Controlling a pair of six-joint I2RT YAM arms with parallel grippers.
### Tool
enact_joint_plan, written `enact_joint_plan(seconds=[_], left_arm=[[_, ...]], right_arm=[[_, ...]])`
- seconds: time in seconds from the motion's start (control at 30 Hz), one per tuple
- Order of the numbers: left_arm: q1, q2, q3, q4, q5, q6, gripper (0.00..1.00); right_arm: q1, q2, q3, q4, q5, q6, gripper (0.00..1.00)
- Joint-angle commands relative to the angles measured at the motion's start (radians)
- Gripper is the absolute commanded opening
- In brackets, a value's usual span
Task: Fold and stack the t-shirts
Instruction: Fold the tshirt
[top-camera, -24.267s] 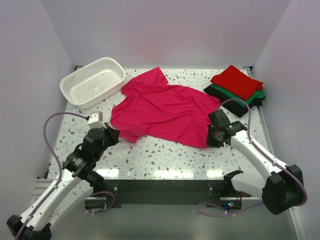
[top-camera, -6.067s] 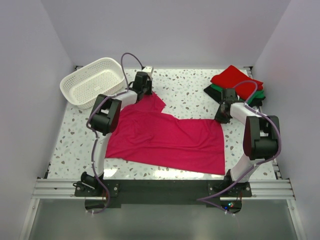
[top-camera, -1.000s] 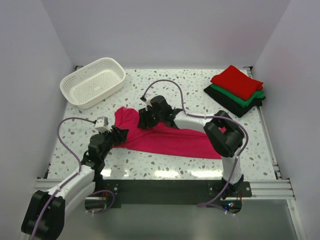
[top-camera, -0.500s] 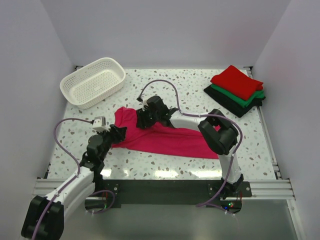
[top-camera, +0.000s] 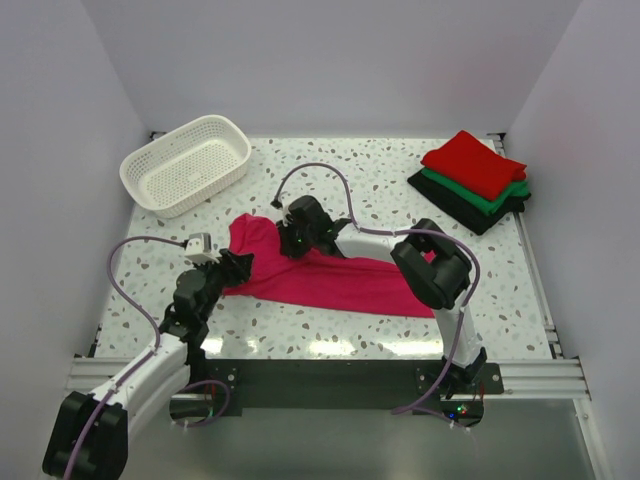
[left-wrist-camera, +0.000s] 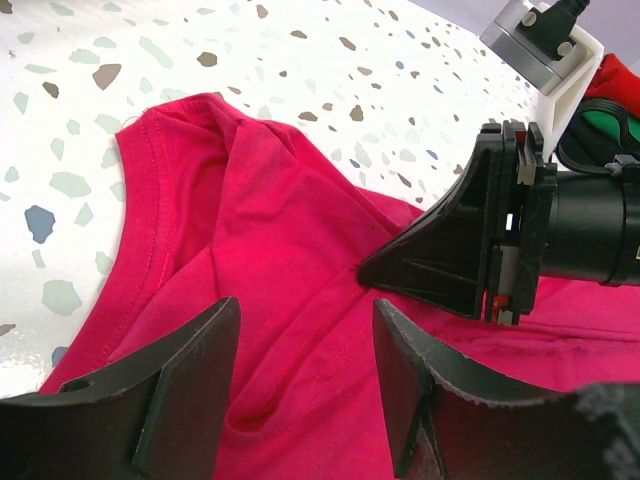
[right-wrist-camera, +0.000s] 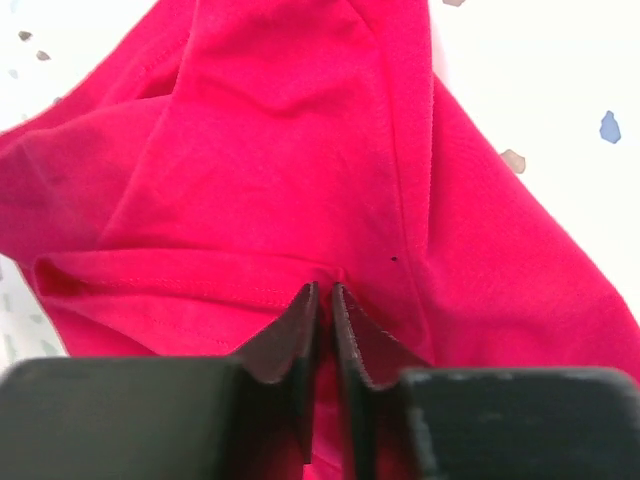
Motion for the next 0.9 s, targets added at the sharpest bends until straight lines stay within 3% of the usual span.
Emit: enact_joint_plan(seconds=[0.0, 0.1, 0.87], left_arm=[[-0.001, 0.004, -0.01, 0.028, -0.018, 0.027, 0.61], [-0.001, 0.008, -0.01, 0.032, -0.019, 0.027, 0.61], [-0.001, 0.034, -0.008, 0.047, -0.024, 0.028, 0.61]], right_arm=[[0.009, -0.013, 0.03, -0.001, 0.033, -0.019, 0.09], [0.01, -0.033, 0.011, 0.007, 0.03, -0.017, 0.0], [0.023, -0.22, -0.236, 0.093, -0.016, 0.035, 0.0]])
